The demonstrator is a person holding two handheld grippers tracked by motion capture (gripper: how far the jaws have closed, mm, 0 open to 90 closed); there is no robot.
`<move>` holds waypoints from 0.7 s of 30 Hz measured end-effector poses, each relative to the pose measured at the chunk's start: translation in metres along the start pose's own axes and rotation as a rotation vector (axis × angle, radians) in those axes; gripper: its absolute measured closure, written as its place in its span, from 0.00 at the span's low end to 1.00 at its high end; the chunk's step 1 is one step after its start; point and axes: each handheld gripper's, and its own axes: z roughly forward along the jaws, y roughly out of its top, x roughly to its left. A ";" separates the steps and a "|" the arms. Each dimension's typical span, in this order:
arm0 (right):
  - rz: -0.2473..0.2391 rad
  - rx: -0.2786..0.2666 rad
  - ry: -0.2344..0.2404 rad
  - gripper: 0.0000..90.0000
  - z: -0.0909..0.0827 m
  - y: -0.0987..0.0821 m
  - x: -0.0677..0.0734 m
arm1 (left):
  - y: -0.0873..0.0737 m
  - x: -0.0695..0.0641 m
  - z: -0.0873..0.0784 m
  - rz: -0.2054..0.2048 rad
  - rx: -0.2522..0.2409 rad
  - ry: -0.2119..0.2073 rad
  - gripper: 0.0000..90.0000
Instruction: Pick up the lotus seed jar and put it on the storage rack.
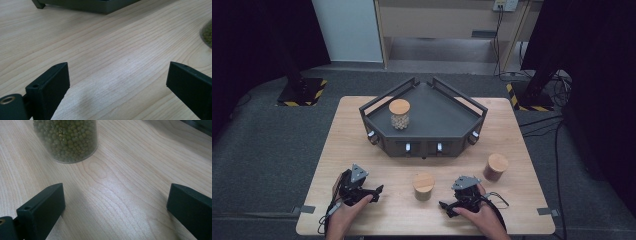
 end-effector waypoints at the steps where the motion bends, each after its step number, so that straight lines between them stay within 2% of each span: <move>1: 0.000 0.000 0.000 0.02 0.000 0.000 0.000 | -0.001 0.000 0.000 0.001 0.002 0.003 0.04; 14: 0.000 0.000 0.000 0.02 0.000 0.000 0.000 | -0.006 0.004 0.016 -0.010 0.058 0.010 0.04; 21: 0.000 0.000 0.000 0.02 0.000 0.000 0.000 | -0.010 0.009 0.020 -0.032 0.053 -0.005 0.02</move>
